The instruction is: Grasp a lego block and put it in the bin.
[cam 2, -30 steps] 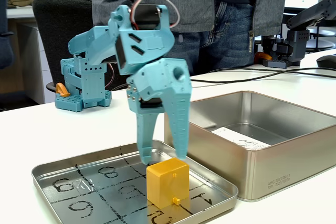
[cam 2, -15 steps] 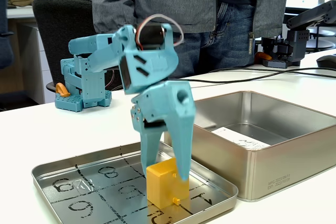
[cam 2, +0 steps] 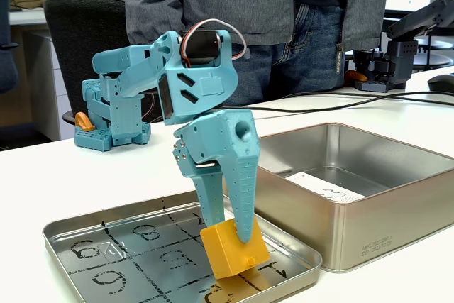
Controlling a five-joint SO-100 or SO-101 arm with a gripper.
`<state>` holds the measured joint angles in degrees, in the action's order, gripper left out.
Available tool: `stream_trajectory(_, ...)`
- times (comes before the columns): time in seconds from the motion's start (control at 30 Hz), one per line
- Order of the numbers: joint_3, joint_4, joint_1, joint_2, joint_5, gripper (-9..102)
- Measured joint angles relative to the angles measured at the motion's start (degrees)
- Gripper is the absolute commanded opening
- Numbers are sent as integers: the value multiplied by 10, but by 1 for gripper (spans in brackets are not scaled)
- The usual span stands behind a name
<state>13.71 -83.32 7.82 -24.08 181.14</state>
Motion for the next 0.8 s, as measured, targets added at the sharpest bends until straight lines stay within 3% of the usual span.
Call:
stream_trajectory(0.4,0,0,-3,-120,13,0)
stream_trajectory(0.8,0,-2,-217,-143,13,0)
